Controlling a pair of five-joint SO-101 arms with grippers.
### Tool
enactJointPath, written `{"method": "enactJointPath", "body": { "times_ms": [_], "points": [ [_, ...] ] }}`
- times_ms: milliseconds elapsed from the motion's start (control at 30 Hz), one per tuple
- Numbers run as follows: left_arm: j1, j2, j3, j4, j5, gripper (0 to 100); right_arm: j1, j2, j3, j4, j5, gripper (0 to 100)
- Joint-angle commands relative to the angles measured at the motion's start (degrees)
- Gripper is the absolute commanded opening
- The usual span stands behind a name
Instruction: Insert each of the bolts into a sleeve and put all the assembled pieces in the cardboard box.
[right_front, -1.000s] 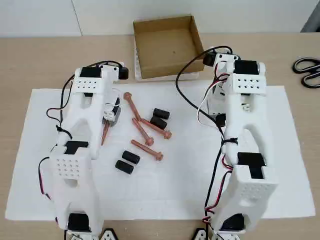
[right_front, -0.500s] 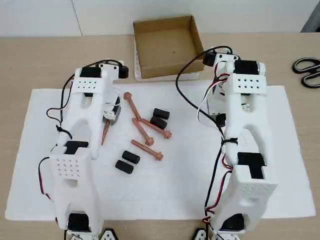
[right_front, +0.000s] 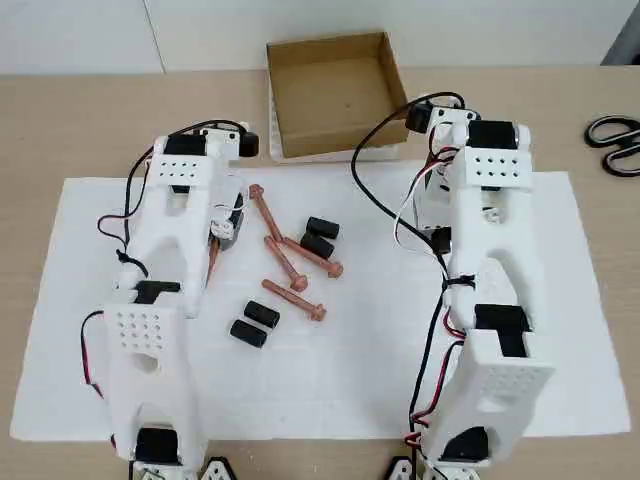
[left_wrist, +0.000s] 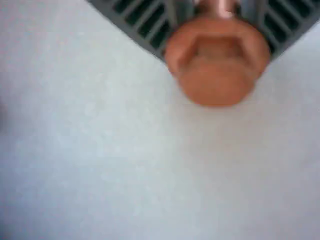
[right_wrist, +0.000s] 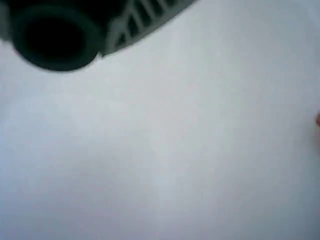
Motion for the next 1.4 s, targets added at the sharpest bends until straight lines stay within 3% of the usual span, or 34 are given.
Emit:
{"method": "enactJointPath", "body": {
  "times_ms": [0,167,533,700,1033,1200,1367],
  "points": [
    [-0.09,0.26,-8.04,3.16,0.44,1,0.13,-3.91,-0.53,-0.04,0.00,0.4],
    [0.09,0.00,-17.10,6.15,0.44,1,0.40,-4.62,-1.23,-0.84,-3.25,0.4],
    [0.09,-18.20,-8.22,6.07,0.44,1,-0.04,-28.88,1.58,-4.88,-6.51,0.7],
    [0.09,-28.66,-3.21,6.07,0.44,1,-0.04,-46.73,16.88,-14.29,-6.51,0.9],
    [0.09,-42.90,7.78,5.98,1.85,1,0.40,-85.58,64.26,-42.95,-5.98,0.7],
    [0.09,-48.44,8.92,5.98,10.37,1,1.80,-97.36,73.41,-44.62,-4.84,0.6],
    [0.09,-53.27,9.01,5.89,14.42,1,1.10,-109.05,76.75,-42.86,-5.71,0.6]
  ]
}}
